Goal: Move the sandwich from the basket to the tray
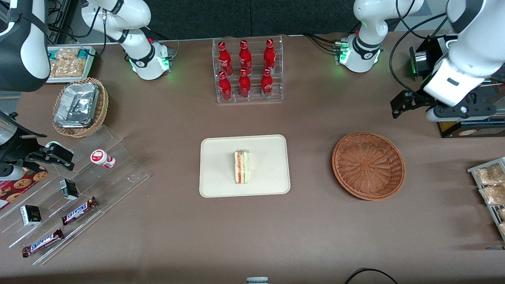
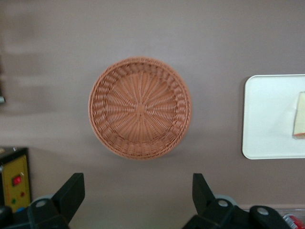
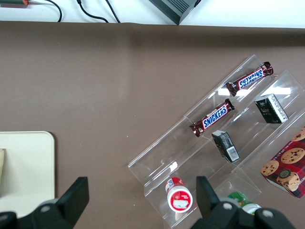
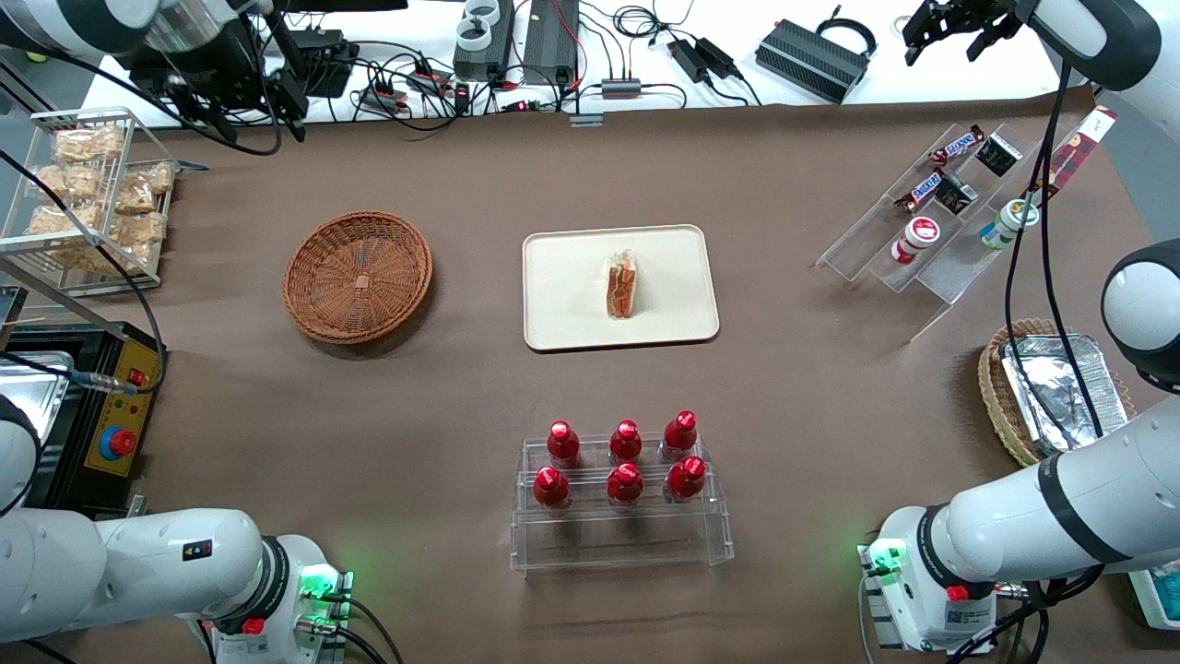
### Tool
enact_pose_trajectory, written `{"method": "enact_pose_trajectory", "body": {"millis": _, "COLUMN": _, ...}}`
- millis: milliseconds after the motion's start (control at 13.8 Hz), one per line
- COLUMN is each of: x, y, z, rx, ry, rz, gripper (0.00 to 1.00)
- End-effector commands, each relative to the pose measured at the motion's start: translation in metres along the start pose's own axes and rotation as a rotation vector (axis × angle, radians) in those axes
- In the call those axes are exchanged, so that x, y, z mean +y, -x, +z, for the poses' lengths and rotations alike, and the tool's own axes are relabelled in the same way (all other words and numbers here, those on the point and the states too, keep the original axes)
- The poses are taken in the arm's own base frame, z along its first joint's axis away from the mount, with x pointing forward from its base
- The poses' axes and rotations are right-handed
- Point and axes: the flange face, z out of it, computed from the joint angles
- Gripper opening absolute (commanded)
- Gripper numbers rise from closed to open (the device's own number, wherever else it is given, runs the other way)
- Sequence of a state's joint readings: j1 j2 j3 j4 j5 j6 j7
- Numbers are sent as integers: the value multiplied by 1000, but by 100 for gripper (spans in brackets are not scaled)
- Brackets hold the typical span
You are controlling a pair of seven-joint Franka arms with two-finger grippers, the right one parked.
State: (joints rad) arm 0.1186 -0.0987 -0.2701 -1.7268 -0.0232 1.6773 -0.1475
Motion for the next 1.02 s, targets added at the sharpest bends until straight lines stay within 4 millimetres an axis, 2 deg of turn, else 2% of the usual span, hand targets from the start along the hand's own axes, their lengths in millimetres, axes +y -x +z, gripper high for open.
{"method": "enact_pose_trajectory", "body": {"millis": 0, "x": -12, "y": -6, "z": -21, "rx": 8, "ry": 8, "rz": 28, "gripper": 100}}
{"method": "enact_pose_trajectory", "body": {"millis": 145, "x": -13, "y": -10, "z": -32, "rx": 17, "ry": 11, "rz": 29, "gripper": 100}}
{"method": "enact_pose_trajectory", "body": {"millis": 508, "x": -14, "y": -12, "z": -44, "rx": 6, "ry": 16, "rz": 30, "gripper": 100}}
{"method": "enact_pose_trajectory", "body": {"millis": 726, "x": -11, "y": -18, "z": -31, "rx": -16, "ry": 19, "rz": 40, "gripper": 100}}
{"method": "enact_pose_trajectory", "body": {"millis": 944, "x": -1, "y": -20, "z": -29, "rx": -18, "ry": 19, "rz": 58, "gripper": 100}}
